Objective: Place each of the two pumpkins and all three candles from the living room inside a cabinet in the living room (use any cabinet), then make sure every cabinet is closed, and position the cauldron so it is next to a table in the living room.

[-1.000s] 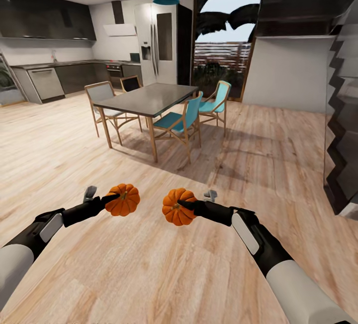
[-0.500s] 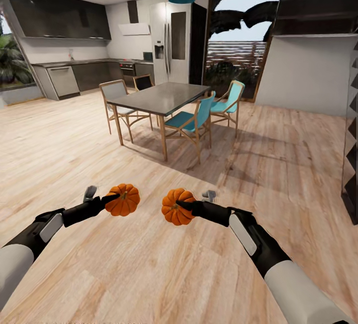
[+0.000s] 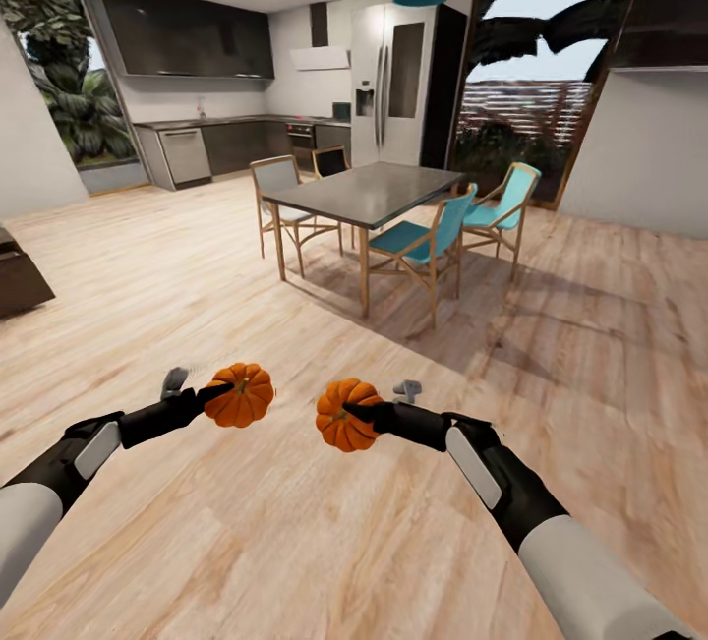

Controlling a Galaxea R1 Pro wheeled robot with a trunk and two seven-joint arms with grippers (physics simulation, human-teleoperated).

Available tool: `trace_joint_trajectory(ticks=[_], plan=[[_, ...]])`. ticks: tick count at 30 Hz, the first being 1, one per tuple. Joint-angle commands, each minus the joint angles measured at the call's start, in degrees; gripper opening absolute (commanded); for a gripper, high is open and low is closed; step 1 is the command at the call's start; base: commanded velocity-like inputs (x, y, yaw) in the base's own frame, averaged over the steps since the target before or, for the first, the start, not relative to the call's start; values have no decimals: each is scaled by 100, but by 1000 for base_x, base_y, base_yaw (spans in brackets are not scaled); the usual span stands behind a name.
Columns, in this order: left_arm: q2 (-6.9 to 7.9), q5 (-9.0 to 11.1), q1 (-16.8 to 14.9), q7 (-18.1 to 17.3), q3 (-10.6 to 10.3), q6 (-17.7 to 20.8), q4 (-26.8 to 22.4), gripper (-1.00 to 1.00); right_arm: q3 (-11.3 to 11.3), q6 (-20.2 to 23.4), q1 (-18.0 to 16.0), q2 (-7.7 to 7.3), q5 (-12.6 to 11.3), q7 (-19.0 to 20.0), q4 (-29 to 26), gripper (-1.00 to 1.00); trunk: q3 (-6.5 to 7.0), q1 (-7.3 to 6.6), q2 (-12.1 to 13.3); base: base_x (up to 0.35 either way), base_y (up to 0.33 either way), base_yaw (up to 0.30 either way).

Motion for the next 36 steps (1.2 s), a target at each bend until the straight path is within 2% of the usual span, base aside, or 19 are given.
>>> trace_joint_trajectory(ticks=[1, 10, 16, 23, 36], plan=[[3, 21, -1, -10, 12, 10, -6, -100, -1, 6, -1, 2, -25, 1, 7, -100, 1, 0, 0, 0, 0, 288], [-3, 13, -1, -15, 7, 7, -14, -100, 4, -229, -1, 2, -31, 1, 88, -100, 1, 0, 0, 0, 0, 285], [4, 19, 5, -19, 4, -47, -3, -100, 37, -240, -1, 2, -34, 1, 95, -100, 1, 0, 0, 0, 0, 258], [5, 22, 25, -33, 6, -69, 0, -100, 36, -257, -1, 2, -37, 12, 104, -100, 1, 0, 0, 0, 0, 86], [5, 22, 34, -32, 7, -78, 2, -100, 39, -258, -1, 2, -34, 10, 104, -100, 1, 0, 0, 0, 0, 278]])
